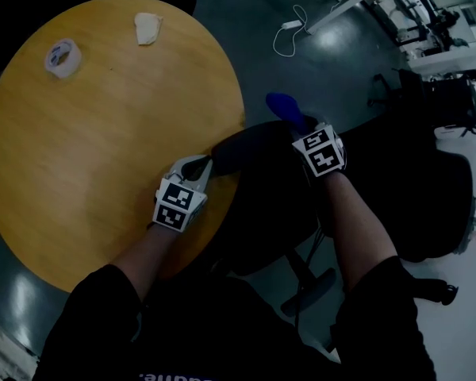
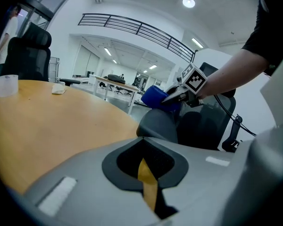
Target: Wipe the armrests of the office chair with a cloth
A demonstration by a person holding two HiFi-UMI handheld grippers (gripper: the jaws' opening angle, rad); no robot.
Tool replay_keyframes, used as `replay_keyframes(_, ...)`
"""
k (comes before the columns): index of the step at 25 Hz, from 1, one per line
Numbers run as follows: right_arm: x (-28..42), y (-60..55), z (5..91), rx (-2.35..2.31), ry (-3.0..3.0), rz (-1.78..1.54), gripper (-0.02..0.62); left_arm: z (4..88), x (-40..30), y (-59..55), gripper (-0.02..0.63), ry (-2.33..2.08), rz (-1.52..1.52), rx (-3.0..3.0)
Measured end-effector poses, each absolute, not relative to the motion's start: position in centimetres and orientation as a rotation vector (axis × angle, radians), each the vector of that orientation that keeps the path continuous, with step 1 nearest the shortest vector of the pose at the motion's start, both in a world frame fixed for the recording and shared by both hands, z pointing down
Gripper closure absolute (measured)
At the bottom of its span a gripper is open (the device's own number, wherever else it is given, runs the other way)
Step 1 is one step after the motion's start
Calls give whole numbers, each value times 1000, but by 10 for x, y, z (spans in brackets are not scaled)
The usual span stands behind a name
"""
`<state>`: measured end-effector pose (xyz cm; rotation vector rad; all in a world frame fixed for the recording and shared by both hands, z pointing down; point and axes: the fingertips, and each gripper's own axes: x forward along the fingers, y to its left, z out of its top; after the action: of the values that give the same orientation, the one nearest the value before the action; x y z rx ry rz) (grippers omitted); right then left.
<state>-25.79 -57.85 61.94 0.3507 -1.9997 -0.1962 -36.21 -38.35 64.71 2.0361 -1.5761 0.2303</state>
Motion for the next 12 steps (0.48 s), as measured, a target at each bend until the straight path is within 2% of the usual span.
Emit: replay_keyframes(12,-321,-509,621,199,-2110,-287,505,650,-362,-380,592,-1578,211,2020)
